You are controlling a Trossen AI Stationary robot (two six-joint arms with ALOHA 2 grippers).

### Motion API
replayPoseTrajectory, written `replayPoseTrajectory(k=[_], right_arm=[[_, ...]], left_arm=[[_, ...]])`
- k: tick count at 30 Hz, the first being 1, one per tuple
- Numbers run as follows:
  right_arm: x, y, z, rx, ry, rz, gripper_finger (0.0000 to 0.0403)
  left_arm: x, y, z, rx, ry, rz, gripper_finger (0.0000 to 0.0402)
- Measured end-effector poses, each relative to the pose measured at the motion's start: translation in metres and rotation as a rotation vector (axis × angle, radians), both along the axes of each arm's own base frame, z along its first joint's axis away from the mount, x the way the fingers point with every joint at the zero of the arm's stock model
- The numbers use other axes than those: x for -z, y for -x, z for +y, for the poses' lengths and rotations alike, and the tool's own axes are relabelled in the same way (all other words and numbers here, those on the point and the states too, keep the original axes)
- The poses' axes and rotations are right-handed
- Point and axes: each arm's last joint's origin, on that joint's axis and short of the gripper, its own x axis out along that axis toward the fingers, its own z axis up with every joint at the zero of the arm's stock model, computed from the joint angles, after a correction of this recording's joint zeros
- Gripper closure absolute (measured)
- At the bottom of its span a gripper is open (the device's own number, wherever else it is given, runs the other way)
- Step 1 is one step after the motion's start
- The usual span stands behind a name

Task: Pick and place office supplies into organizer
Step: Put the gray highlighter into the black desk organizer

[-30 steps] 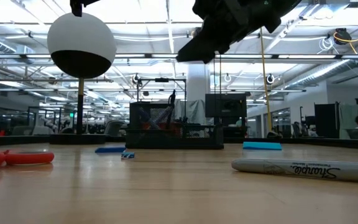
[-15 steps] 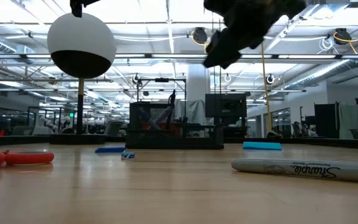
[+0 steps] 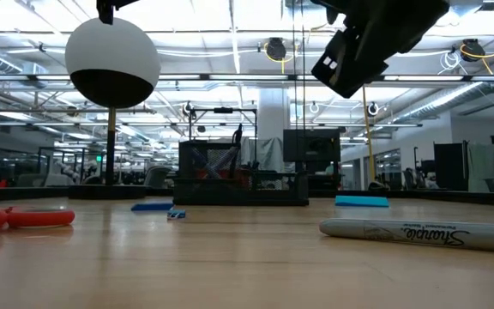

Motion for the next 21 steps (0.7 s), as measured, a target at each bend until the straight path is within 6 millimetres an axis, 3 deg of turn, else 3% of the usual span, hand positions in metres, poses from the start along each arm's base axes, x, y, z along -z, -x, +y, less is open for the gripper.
replayPoseTrajectory(k=[4,7,12,21], right_arm=[[0.000,0.000,0.000,0.021,-0.016,0.008,0.0289],[-0.001,-0.001,0.001,0.118,-0.097,0.057,0.0289],[0.000,0.004,0.008,0.111,-0.207,0.162,0.0289],[-0.002,0.021,0.041,0.207,-0.079,0.218,0.0289]], left_arm=[[0.000,0.000,0.000,0.000,0.004,0.002,0.0284],[0.000,0.000,0.000,0.000,0.005,0.002,0.0284],[0.000,0.000,0.000,0.000,0.005,0.002,0.0284],[0.000,0.000,0.000,-0.003,-0.019,0.010,0.0284]])
